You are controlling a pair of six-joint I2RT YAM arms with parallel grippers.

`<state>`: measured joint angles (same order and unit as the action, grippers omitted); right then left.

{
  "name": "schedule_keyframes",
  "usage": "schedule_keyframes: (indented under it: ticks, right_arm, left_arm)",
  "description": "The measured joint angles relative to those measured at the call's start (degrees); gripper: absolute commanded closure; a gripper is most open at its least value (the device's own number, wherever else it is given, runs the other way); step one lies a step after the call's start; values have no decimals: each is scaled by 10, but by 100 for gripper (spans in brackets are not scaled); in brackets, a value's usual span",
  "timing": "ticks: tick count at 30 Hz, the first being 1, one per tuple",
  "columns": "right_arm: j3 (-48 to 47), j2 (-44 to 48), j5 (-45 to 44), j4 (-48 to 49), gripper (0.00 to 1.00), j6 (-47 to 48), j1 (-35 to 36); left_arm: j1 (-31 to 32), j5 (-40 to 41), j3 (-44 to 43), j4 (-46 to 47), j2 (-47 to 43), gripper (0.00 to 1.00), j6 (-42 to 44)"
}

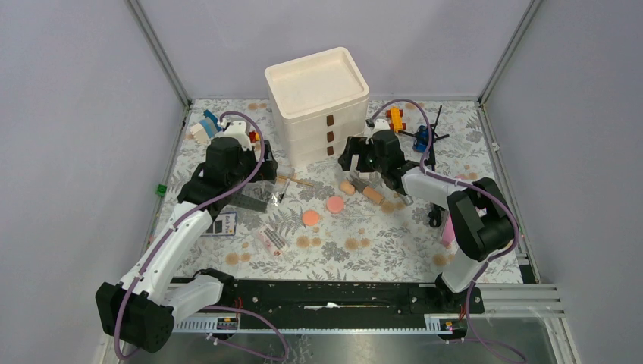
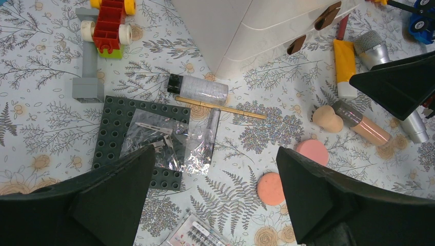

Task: Organize the makeup
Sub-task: Open the drawer in the storage box.

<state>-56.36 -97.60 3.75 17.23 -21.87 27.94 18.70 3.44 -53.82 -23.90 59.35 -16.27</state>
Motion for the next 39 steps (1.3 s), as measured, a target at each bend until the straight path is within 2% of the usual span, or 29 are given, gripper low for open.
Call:
schedule_keyframes:
  ticks: [17, 39]
  right_arm:
    - [-16, -37, 34, 71, 1, -36, 0]
    - [-39, -63, 40, 93, 1, -59, 0]
  left_arm:
    - [0, 0, 0, 0, 0, 1, 0]
    - [0, 0, 0, 0, 0, 1, 0]
